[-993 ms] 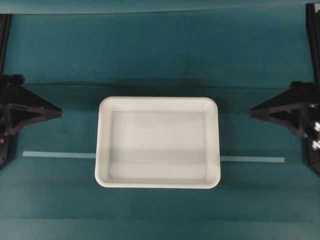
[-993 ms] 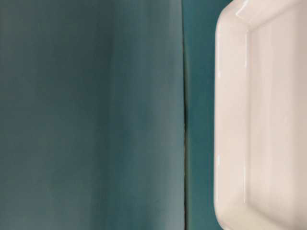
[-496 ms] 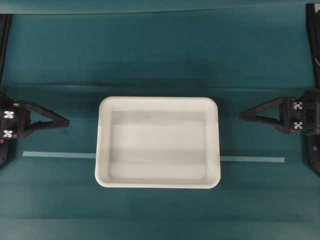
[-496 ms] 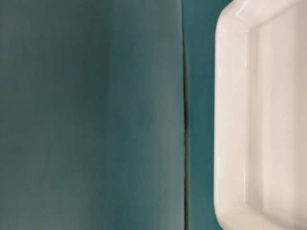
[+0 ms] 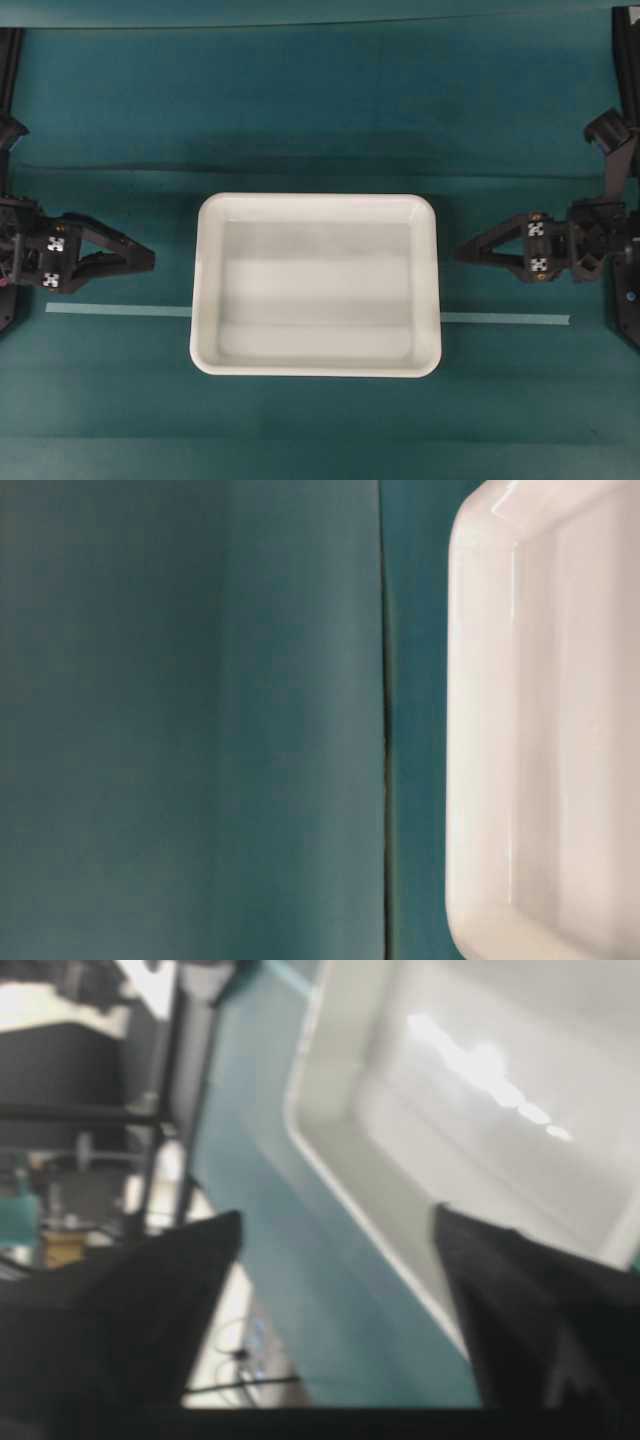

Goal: Lift the white case with both hands.
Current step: 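Move both grippers inward toward the left and right rims of the white tray, then close both grippers on the tray's side rims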

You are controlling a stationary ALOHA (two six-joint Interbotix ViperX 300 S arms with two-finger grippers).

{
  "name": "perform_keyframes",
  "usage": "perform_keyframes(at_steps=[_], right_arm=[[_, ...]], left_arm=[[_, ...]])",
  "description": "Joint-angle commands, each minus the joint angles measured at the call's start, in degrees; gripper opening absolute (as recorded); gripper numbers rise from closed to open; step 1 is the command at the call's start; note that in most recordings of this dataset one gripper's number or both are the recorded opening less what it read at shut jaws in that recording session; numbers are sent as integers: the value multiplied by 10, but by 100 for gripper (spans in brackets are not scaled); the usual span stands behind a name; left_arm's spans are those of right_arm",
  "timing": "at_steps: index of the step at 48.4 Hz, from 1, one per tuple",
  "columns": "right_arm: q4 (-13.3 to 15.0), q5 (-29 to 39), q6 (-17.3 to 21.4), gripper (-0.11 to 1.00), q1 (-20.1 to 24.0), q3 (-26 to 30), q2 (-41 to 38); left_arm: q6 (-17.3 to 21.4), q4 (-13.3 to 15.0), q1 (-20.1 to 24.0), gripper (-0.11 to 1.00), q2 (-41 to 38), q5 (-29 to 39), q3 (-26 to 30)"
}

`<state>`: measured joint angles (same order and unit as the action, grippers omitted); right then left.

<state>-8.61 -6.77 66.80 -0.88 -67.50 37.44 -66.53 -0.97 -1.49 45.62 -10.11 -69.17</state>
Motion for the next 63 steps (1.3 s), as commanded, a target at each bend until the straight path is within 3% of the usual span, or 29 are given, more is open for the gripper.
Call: perform_keyframes(at_steps=[1,6,21,43,54,63], right_arm=[[1,-2,1,91,2,4,-23],[-3,4,5,91,2,-1,-31],[-3,-11,57,91,33,-26,-55],[-4,-192,87,90,49,-67,-201],[-4,-230,98,90,47,-67,-254],[-13,-247,97,90,34,-59,-295]], left_arm=[[0,-2,-5,82,-20,3,11],[-2,-2,-9,98,-26,4,10],[-4,-2,-7,96,-97,-11,-11],[-4,-2,17,96,-287,-191,-40],[-2,-2,33,96,-355,-249,-31],[2,-2,41,96,-372,-258,-19]])
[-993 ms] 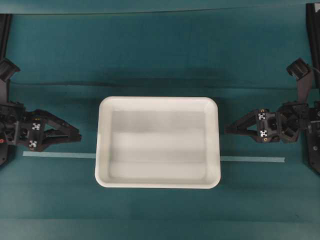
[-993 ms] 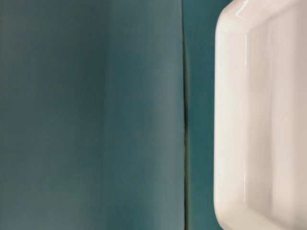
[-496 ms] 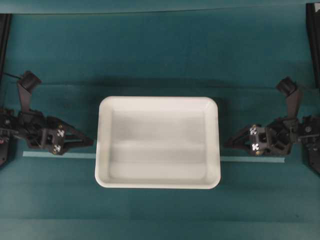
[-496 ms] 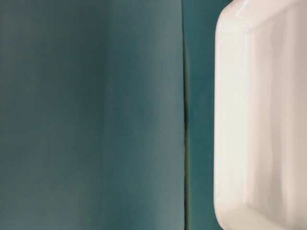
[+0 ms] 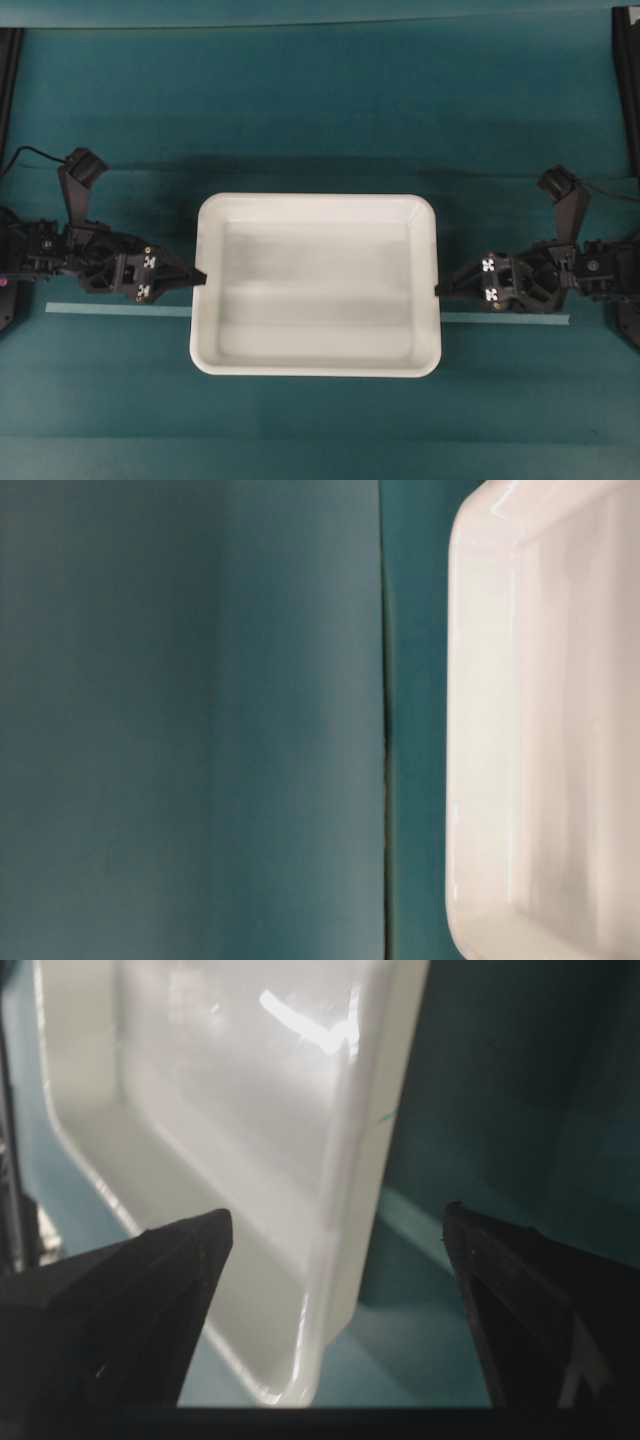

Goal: Lift the white case with both hands.
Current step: 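Close both grippers on the tray's side rims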

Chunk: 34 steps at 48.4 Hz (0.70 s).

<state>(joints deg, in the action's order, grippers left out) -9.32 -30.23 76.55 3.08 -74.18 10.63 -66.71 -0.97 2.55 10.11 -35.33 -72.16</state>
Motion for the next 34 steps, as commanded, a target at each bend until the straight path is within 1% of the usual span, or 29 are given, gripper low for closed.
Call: perform_keyframes(at_steps=[1,9,12,24,34], right_arm=[[-9,-15,-1,90,-5,8,-32],[-34,-39,-1,90,-9,12,-57],[-40,-43,-1,90,-9,18,-62],[-43,-32,-1,89,-9,43,-74],[-47,-20,2,85,-9,48,-75]], left_arm=[[4,-2,1,96,-18,-6,12],[4,-2,1,96,-38,-6,21],[4,-2,1,96,-41,-5,25],[4,-2,-2,94,-47,-4,28],[4,-2,-4,94,-53,-3,33]])
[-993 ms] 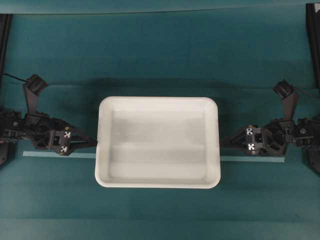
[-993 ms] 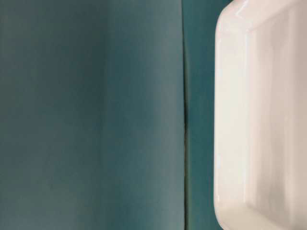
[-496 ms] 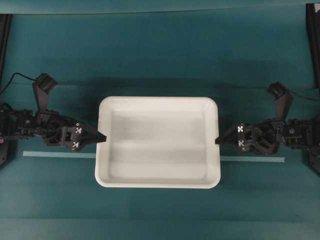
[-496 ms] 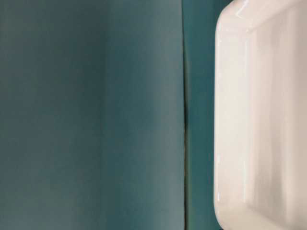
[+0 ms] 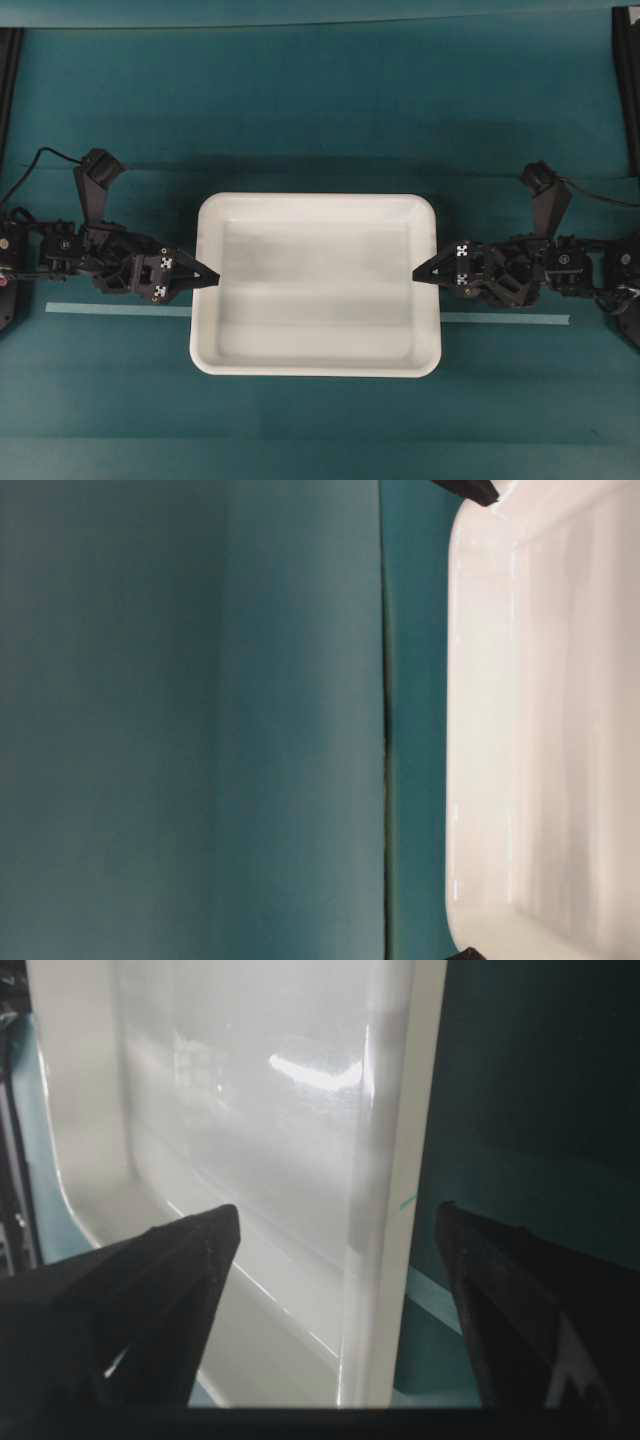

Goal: Lift the white case with both hands.
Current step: 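Close both grippers on the tray's side rims, then lift the tray upward with both grippers holding the rims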

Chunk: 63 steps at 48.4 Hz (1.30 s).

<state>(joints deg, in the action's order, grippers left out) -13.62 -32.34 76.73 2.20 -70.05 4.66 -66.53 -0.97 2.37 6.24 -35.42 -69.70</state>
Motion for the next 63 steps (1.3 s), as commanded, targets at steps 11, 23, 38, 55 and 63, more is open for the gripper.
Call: perform_keyframes(at_steps=[11,23,38,55,63], right_arm=[[-28,2,1,74,4,11,-14],[-30,30,1,20,4,23,-13],[-33,91,17,11,4,41,-7],[-33,98,33,11,4,43,2],[-33,132,42,11,3,47,39]], left_arm=[[1,-2,-6,89,-16,9,15],[1,-2,-20,56,-18,31,22],[0,-2,-11,15,-14,76,35],[-10,-2,-2,15,4,90,39],[-47,-2,-2,13,48,122,40]])
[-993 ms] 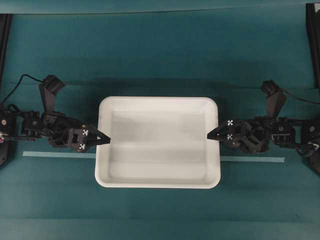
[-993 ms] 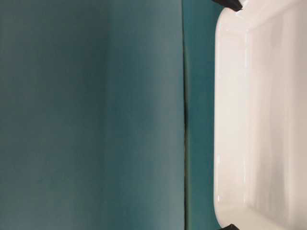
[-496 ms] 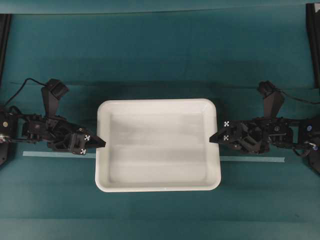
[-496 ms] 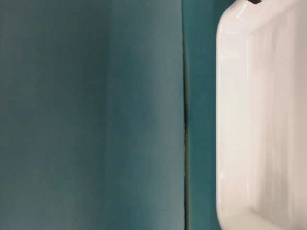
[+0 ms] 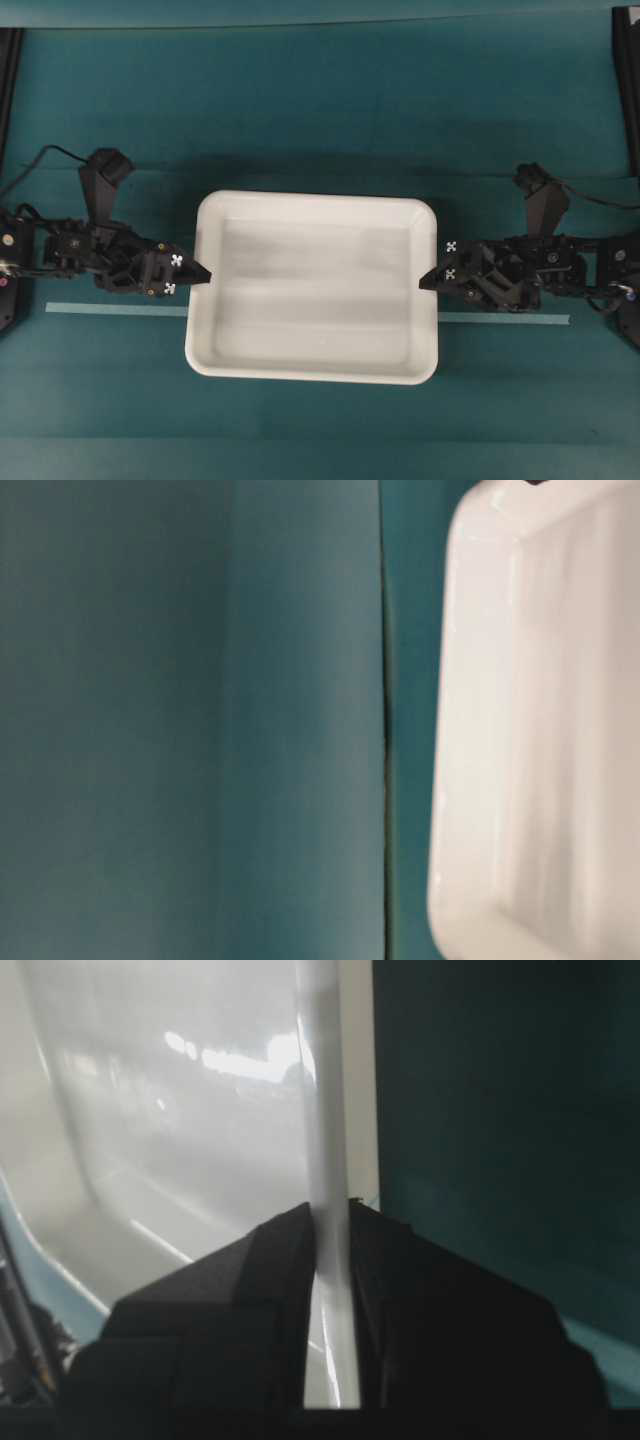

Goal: Lift the white case with both hands.
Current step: 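Lift the tray upward with both grippers holding the rims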

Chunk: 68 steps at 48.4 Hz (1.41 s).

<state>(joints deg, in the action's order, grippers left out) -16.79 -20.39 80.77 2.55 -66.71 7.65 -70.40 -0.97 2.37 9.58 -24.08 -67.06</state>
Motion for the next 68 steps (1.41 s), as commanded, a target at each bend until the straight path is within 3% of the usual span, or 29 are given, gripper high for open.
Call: perform_keyframes(at_steps=[1,13,30,39,55,68], right_arm=[[-1,19,2,11,-1,14,14],[-1,100,1,11,-6,33,79],[8,269,-4,11,-35,80,186],[12,295,-4,11,-53,81,233],[10,338,2,11,-58,100,287],[10,377,3,11,-76,112,331]], left_arm=[[-12,-2,-2,12,21,14,12],[-24,-2,-2,11,98,76,29],[-25,-2,-4,9,174,205,82],[-32,-2,-4,9,197,207,77],[-82,-2,-6,9,214,218,105],[-92,-2,-6,9,250,287,142]])
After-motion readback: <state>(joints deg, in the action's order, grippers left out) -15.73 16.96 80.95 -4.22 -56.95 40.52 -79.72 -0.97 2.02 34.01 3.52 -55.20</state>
